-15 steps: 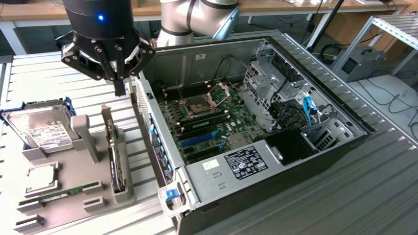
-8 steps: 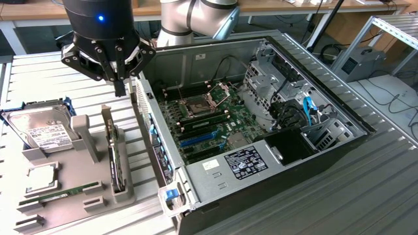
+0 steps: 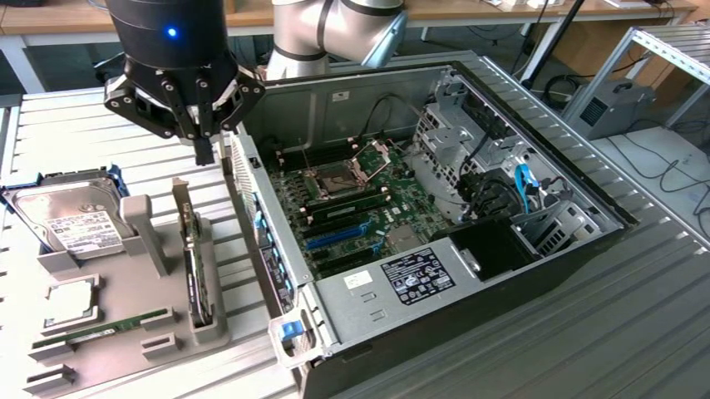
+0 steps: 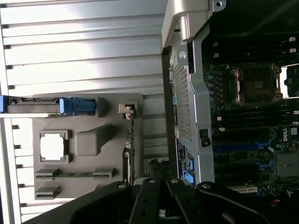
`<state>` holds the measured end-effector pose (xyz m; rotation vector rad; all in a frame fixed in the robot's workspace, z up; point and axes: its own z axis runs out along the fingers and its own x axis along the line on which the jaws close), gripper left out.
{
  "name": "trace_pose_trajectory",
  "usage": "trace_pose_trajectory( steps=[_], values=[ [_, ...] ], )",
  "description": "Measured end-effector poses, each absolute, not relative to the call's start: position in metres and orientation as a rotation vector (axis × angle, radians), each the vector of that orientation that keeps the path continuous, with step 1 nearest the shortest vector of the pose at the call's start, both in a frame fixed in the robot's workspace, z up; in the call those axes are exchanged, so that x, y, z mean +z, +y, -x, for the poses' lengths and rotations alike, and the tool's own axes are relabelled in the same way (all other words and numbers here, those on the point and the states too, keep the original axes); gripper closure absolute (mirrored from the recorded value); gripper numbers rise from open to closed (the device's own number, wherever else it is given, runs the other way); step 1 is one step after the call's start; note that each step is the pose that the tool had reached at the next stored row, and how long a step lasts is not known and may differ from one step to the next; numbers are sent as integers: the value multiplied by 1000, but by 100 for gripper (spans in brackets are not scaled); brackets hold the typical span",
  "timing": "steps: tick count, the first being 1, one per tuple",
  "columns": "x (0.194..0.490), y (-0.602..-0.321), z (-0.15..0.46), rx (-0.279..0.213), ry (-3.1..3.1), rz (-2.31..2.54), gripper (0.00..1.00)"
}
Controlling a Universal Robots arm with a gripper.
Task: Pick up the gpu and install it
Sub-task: 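Reach for the gpu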
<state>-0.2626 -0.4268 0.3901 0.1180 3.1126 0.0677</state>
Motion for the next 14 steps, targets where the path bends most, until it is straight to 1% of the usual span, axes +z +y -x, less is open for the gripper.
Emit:
trace_pose_trajectory(
  steps=[14],
  values=[
    [390, -430, 263, 68, 3113, -118, 89]
  ],
)
